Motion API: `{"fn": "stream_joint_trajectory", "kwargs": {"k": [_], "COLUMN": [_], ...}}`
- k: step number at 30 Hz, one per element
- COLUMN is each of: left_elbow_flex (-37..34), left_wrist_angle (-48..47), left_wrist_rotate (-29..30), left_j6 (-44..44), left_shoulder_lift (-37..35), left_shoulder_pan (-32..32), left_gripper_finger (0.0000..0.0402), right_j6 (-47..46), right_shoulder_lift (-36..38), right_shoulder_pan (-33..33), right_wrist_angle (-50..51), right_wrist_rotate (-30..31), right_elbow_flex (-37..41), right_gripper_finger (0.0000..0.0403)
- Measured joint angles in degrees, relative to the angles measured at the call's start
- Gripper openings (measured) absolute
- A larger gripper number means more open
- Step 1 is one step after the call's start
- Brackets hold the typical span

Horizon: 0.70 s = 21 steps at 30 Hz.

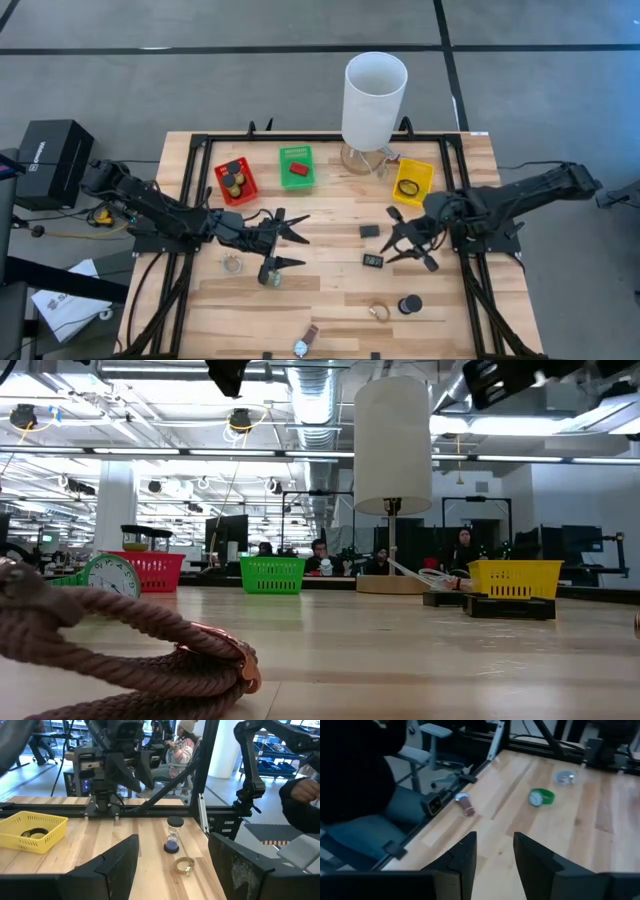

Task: Pick & Place Office items
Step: Put the blue hourglass into the orange bin

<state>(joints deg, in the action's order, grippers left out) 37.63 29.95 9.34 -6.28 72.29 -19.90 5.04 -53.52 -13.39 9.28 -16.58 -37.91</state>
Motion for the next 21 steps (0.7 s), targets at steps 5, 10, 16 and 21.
{"fn": "stream_joint_trajectory", "kwargs": {"k": [5,10,16,21], "left_elbow_flex": [0.0,0.0,0.0,0.0], "left_wrist_angle": [0.04,0.04,0.05,0.11], "left_wrist_rotate": [0.0,0.0,0.0,0.0], "left_j6": [0.0,-0.13,-0.14,-0.11], "left_shoulder_lift": [0.0,0.0,0.01,0.02], "left_shoulder_pan": [0.0,0.0,0.0,0.0], "left_gripper_finger": [0.0233,0.0232,0.0231,0.0231], "right_j6": [-2.54,-7.36,-8.22,-6.06], "right_shoulder_lift": [0.56,-3.52,-8.81,-8.87], "right_shoulder_pan": [-3.18,-4.74,-5.47,-5.51], "right_wrist_angle": [0.65,-5.89,-11.78,-11.66], "right_wrist_rotate": [0.06,0.1,-2.41,-4.57], "right_elbow_flex": [0.02,0.07,0.04,0.04], "right_gripper_finger": [0.012,0.012,0.0127,0.0156]}}
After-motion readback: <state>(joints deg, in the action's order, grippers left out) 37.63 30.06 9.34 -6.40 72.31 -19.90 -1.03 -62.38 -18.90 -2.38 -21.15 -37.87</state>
